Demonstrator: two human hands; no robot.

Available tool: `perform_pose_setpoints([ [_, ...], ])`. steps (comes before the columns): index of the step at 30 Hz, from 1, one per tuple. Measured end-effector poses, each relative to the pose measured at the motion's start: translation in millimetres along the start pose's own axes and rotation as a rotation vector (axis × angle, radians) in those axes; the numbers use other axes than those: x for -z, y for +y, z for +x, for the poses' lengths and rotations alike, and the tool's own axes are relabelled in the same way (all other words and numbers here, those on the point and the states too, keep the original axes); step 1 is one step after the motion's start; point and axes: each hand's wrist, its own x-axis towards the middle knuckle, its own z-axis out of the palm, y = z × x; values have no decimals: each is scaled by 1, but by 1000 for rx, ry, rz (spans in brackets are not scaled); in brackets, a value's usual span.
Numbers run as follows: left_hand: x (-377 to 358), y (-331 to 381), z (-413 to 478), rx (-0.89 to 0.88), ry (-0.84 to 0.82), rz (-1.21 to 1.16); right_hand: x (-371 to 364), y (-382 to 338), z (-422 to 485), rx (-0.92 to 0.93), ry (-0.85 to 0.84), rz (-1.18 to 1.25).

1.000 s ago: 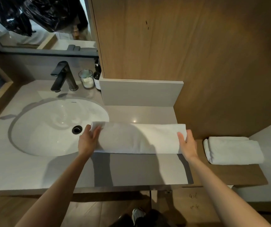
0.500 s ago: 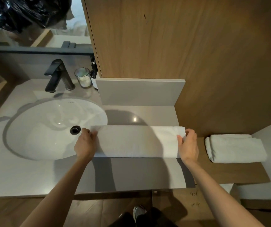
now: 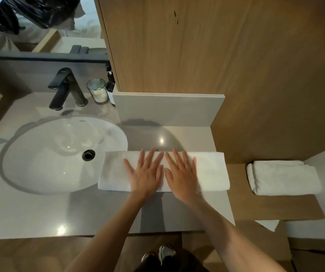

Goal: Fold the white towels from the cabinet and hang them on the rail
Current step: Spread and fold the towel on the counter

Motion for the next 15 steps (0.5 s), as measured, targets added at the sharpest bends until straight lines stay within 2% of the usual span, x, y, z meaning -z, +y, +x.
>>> perform_pose_setpoints([
  [4,3,-12,-4,72,-12,-24,9,28,1,35,-2,24],
  [10,6,-41,-14,198,38,-72,27,85,-14,-126,-122,-79],
  [15,5,-64,-23,262,92,-76,31,89,-20,-269,-156,29],
])
